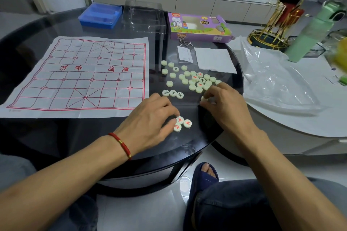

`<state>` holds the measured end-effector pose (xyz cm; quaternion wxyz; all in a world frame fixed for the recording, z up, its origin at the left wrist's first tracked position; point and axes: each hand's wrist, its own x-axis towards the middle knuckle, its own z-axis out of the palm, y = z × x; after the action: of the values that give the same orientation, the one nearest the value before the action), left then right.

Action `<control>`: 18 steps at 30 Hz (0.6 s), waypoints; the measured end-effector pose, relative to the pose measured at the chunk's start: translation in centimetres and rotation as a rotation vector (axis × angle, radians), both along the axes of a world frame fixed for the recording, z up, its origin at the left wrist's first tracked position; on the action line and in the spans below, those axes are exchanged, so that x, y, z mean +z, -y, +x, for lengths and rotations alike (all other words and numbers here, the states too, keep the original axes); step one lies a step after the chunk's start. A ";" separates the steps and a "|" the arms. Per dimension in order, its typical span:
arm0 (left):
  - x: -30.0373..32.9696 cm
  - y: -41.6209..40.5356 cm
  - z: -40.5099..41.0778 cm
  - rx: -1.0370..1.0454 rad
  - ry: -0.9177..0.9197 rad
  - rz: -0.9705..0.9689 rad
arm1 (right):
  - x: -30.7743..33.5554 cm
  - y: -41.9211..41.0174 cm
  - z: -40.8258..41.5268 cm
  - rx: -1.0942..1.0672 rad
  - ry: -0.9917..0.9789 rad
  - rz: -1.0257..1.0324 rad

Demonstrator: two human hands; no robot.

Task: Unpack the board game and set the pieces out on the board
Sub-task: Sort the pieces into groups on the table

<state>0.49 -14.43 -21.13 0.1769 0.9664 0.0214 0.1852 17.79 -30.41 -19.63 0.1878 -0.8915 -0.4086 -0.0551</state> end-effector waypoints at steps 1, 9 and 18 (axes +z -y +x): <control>0.0 0.0 0.0 0.003 0.004 -0.001 | 0.1 0.0 -0.1 0.027 -0.003 -0.009; 0.3 -0.4 0.2 0.070 0.054 -0.045 | 1.3 0.2 0.4 -0.019 -0.438 0.204; 0.9 -0.4 0.3 0.118 0.057 -0.158 | 2.4 0.3 -0.8 0.046 -0.765 0.256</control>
<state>0.77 -13.99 -20.18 0.2420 0.9408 0.0876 0.2206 17.01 -30.73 -17.22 0.4371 -0.8076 -0.3191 0.2344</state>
